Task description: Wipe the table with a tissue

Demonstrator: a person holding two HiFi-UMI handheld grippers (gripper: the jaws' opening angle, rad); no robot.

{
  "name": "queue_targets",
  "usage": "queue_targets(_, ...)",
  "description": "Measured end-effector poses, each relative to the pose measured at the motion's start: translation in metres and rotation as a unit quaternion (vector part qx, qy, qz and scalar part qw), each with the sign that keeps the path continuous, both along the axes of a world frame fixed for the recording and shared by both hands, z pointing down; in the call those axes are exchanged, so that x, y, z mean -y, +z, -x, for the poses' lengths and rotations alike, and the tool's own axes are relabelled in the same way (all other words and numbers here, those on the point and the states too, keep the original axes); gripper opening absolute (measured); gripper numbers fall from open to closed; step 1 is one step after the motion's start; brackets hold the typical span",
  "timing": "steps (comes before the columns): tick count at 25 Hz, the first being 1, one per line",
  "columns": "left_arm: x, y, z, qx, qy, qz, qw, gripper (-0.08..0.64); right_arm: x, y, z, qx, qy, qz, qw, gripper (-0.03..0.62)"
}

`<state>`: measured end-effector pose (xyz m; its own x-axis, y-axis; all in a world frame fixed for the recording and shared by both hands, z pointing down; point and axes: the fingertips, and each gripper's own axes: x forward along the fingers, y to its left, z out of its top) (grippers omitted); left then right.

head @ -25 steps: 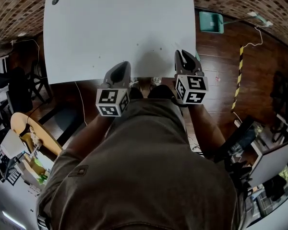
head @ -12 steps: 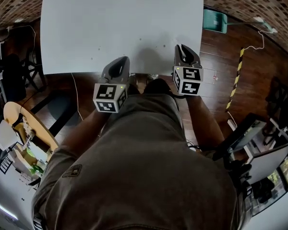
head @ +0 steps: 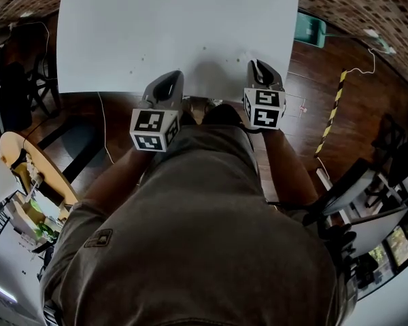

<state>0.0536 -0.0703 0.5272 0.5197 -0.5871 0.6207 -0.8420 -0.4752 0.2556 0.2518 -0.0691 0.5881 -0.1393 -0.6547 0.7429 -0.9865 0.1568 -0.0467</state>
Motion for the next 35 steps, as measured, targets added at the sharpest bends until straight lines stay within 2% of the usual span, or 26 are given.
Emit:
queue_targets(20,0.007,-0.005,0.022,0.0,-0.026,-0.009,0.9996,0.002,0.008,0.006,0.019,-0.008,-0.018,0.009,1.0,0.044)
queue_targets(35,0.012,-0.01,0.034,-0.001,-0.044,-0.013,0.999,0.002,0.013,0.01,0.047,-0.006,-0.056,0.014,0.998,0.044)
